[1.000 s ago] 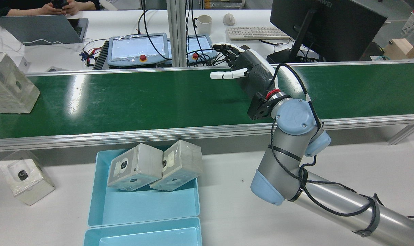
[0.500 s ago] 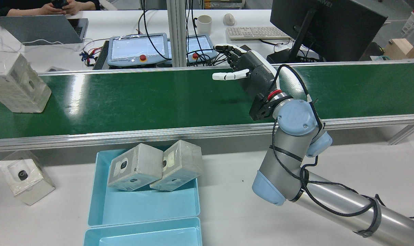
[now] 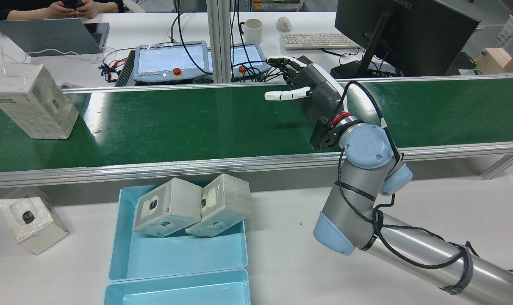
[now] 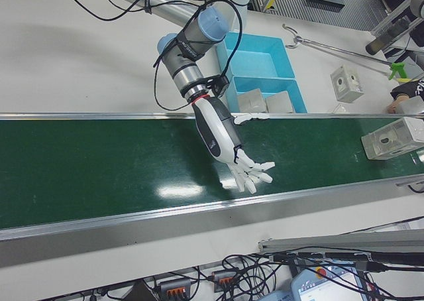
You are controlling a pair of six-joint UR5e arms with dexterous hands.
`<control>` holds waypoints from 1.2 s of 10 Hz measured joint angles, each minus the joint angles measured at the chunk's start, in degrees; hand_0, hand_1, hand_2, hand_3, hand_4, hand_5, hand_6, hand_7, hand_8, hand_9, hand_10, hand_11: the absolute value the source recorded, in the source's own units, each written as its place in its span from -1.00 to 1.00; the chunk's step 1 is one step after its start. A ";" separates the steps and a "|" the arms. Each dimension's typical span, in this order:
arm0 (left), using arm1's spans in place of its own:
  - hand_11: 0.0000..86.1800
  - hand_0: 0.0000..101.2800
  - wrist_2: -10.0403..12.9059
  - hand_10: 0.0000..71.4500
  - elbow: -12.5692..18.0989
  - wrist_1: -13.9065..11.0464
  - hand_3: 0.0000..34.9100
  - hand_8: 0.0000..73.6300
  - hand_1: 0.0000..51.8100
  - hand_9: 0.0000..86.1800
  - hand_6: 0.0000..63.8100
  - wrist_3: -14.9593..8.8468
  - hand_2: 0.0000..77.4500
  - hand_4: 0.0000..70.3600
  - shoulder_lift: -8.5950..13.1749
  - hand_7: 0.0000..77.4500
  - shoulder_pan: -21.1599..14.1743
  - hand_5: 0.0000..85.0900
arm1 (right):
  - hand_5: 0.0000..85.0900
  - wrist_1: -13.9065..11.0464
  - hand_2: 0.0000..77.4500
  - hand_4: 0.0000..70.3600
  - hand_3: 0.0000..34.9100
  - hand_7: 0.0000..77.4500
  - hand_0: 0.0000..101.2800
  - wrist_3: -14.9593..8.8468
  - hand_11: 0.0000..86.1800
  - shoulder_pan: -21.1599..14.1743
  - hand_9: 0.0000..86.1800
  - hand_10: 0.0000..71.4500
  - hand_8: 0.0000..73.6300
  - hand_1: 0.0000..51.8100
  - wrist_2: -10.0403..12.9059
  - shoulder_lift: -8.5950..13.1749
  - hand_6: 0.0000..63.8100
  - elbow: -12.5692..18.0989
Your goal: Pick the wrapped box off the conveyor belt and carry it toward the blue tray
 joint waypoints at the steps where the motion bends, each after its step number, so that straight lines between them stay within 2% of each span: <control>1: -0.99 -1.00 0.00 -0.98 0.00 0.00 -1.00 -0.99 -1.00 -1.00 -0.98 0.00 -0.99 -1.00 0.00 -1.00 0.00 -0.97 | -0.29 0.01 -0.62 -0.60 -1.00 -0.75 -0.02 0.13 -0.99 0.01 -0.86 -1.00 -0.93 -0.31 0.00 -0.03 -0.74 -0.20; 8: -0.99 -1.00 0.00 -0.98 0.00 0.00 -1.00 -0.99 -1.00 -1.00 -0.98 0.00 -0.99 -1.00 0.00 -1.00 0.00 -0.97 | -0.29 0.08 -0.65 -0.63 -1.00 -0.79 -0.02 0.49 -0.99 0.12 -0.89 -1.00 -0.94 -0.33 0.04 -0.11 -0.74 -0.57; 12: -0.99 -1.00 0.00 -0.98 0.00 0.00 -1.00 -0.99 -1.00 -1.00 -0.98 0.00 -0.97 -1.00 0.00 -0.99 0.00 -0.97 | -0.23 0.72 -0.56 -0.55 -1.00 -0.73 -0.02 0.41 -0.99 -0.01 -0.86 -1.00 -0.91 -0.33 -0.01 -0.81 -0.73 -1.87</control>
